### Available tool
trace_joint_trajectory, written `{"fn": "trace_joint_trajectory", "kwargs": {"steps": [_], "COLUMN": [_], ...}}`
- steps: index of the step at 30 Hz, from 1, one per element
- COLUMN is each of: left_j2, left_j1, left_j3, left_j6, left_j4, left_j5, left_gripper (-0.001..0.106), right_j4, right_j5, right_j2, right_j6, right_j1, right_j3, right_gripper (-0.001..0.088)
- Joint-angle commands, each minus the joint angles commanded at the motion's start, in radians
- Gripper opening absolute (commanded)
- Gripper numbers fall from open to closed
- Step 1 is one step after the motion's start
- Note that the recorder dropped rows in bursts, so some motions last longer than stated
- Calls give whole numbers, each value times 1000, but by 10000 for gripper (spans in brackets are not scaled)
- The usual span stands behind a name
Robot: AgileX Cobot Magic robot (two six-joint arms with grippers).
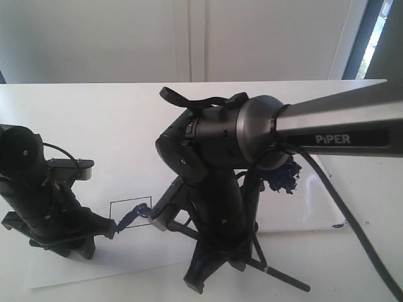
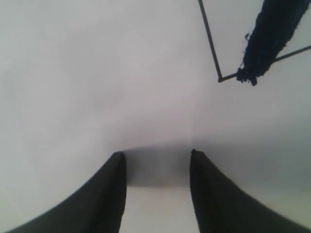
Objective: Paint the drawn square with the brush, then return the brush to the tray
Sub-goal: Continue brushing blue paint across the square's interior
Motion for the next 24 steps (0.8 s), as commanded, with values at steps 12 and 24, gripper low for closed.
{"fn": "trace_joint_trajectory", "kwargs": {"steps": [12, 24], "left_j2": [0, 0], "left_j1": [0, 0], "left_j3": [0, 0], "left_j6": [0, 0], "left_j4": [4, 6], "left_j5": [9, 20], "left_gripper": [478, 478], "right_j4": [-89, -129], "right_j5": [0, 0], "right_j2": [-10, -50], "right_j6": [23, 26], "right_j1": [58, 22], "right_j3": [105, 101], "right_gripper": [0, 0]}}
